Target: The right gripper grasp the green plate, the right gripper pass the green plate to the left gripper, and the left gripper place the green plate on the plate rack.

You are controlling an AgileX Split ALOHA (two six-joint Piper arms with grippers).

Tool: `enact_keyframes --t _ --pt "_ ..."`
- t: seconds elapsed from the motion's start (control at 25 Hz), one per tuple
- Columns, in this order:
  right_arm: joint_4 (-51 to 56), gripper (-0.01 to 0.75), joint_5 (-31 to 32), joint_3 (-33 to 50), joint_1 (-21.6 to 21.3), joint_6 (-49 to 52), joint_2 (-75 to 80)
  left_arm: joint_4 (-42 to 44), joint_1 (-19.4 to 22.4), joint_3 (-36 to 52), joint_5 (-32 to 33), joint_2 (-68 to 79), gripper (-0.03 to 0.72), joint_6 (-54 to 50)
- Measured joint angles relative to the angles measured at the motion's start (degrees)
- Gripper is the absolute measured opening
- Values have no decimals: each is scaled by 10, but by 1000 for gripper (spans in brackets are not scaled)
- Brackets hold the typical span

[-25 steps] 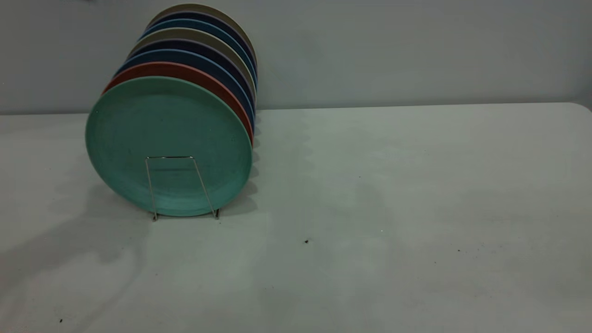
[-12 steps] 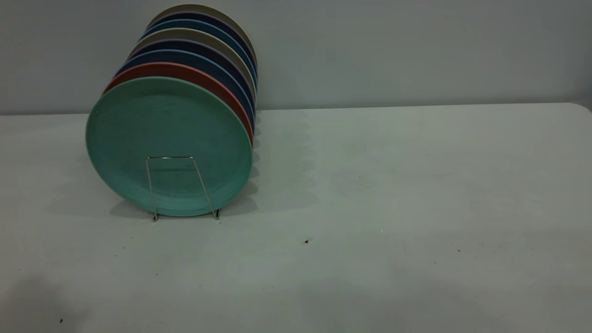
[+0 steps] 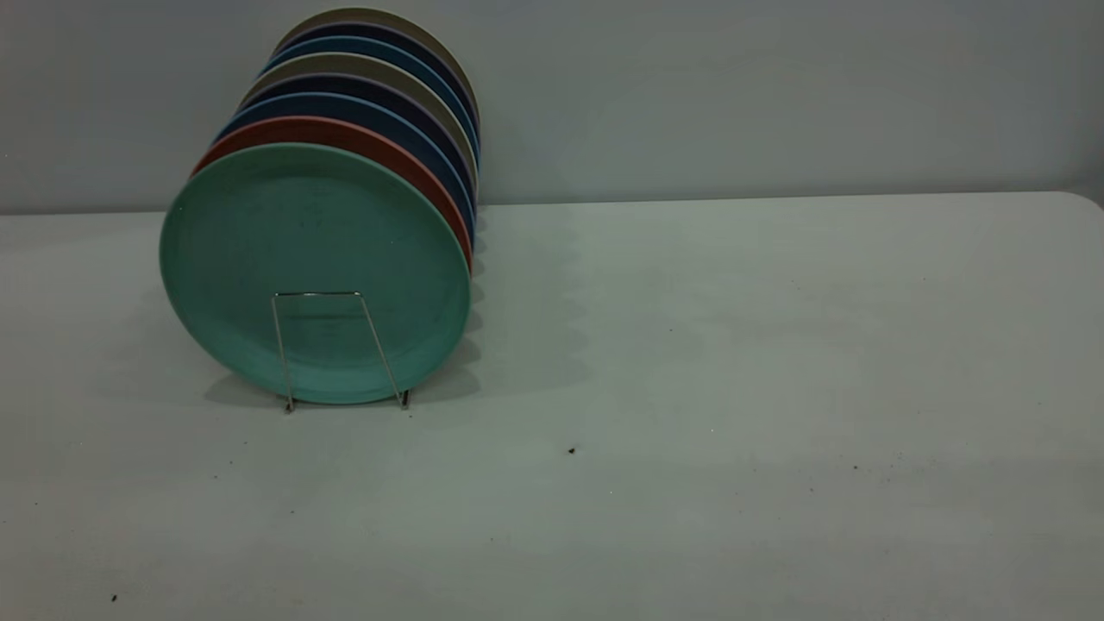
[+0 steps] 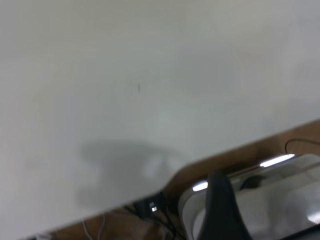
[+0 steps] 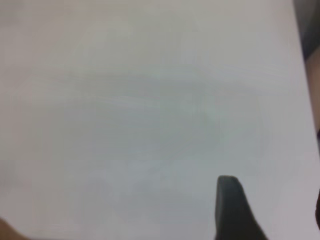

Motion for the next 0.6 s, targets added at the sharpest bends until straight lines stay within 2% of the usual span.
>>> enact_keyframes --t 0.32,0.6 --pt "-3 405 1 0 6 3 -30 79 0 154 -21 -174 513 -64" --pt "-3 405 1 0 6 3 -30 92 0 172 -20 -299 513 -95"
